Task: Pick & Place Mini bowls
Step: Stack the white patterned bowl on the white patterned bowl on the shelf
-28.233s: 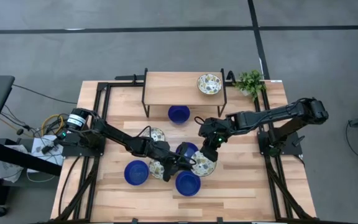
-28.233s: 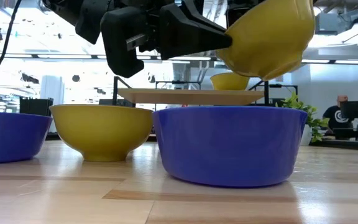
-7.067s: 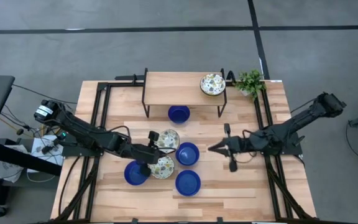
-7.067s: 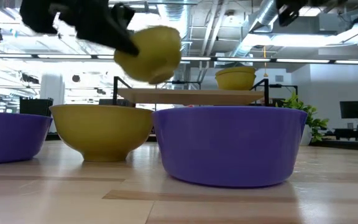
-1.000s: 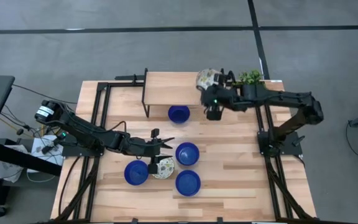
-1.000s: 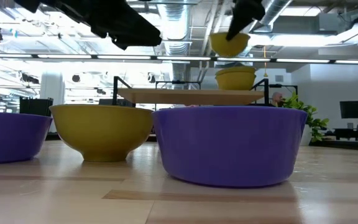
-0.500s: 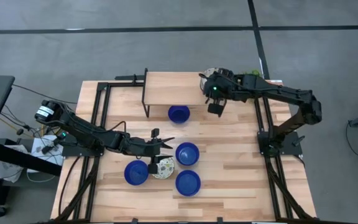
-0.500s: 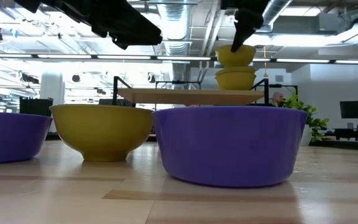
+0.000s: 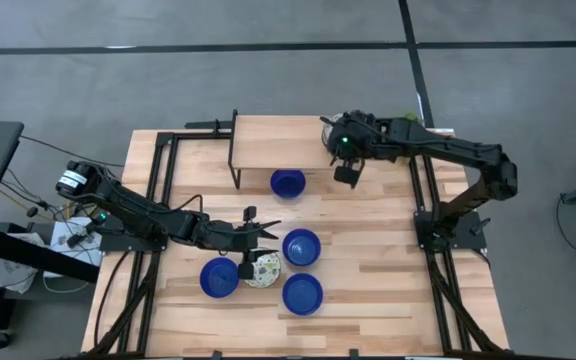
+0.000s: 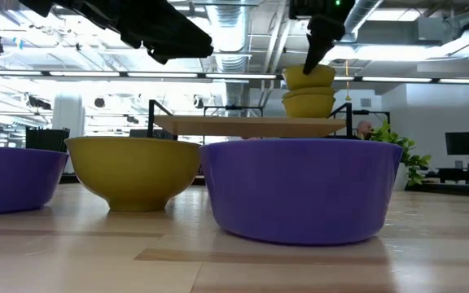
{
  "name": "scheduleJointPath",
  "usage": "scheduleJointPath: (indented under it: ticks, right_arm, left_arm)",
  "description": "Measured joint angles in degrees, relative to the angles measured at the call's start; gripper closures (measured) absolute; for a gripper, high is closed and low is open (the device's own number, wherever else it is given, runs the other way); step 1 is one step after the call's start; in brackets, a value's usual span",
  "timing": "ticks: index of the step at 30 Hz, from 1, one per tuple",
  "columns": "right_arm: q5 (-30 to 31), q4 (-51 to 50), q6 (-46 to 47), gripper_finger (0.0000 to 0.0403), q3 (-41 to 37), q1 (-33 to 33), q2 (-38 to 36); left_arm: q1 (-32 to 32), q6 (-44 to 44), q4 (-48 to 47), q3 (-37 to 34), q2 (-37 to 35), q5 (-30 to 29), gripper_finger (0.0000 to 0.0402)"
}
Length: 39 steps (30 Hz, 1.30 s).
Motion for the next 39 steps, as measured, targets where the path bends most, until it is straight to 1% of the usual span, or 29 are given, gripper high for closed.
scheduleJointPath:
  ticks: [3,17,25,33,39]
  right_arm:
    - [-0.15,-0.05,0.02,0.0403,-1.03,-0.58,0.00]
    - [-2.39,1.29,0.46,0.0396,-1.04,-2.46,0.00]
    - [-2.59,2.12,0.48,0.0389,-1.04,-2.49,0.00]
    - [-3.31,2.27,0.50,0.0371,-1.12,-2.49,0.93]
    - [-1.93,2.53,0.48,0.0351,-1.11,-2.43,2.53]
  left_arm:
    - [0.00,0.00,0.04,0.02,0.00,0.00,0.0253]
    - [0.00,0.00,0.38,0.02,0.00,0.00,0.0253]
    - [-0.02,0.00,0.38,0.02,0.00,0.02,0.0253]
    - [-0.02,0.00,0.38,0.02,0.00,0.02,0.0253]
    - [0.00,0.00,0.40,0.02,0.00,0.02,0.0253]
